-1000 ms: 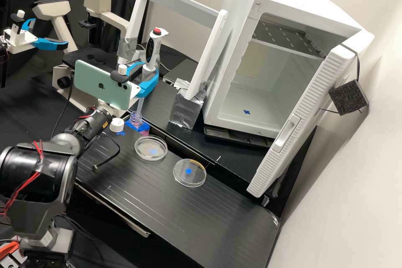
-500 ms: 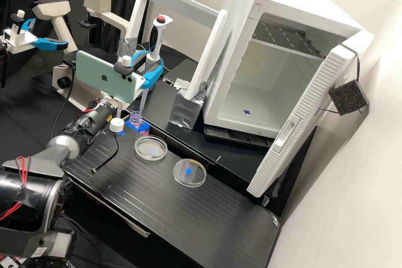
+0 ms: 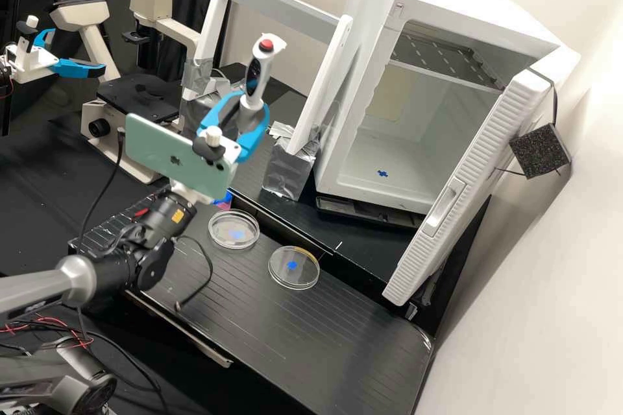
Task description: Use the pipette
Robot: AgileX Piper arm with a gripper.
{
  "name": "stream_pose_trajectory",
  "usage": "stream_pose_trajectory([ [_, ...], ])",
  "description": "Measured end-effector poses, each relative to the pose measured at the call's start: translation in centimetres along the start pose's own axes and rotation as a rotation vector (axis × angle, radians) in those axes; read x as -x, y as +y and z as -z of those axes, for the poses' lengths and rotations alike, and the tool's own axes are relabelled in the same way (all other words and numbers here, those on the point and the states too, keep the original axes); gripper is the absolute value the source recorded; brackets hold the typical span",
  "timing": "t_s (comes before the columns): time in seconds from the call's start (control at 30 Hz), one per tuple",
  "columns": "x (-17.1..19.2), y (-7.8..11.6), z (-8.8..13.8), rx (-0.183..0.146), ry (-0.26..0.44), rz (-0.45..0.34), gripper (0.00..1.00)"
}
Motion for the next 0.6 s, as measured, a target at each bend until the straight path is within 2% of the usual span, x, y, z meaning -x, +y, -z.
stream_pose_trajectory([
  [0.03, 0.4, 0.4, -0.4, 0.010, 0.001, -0.018, 0.00],
  [0.07, 0.8, 0.6, -0.6, 0.005, 0.005, -0.034, 0.00],
  [0.23, 2.1, 1.2, -1.8, 0.018, -0.042, -0.093, 0.00],
  [0.33, 2.9, 1.2, -2.4, 0.025, -0.079, -0.111, 0.00],
  [0.6, 4.1, 0.9, -2.9, 0.036, -0.113, -0.131, 0.00],
])
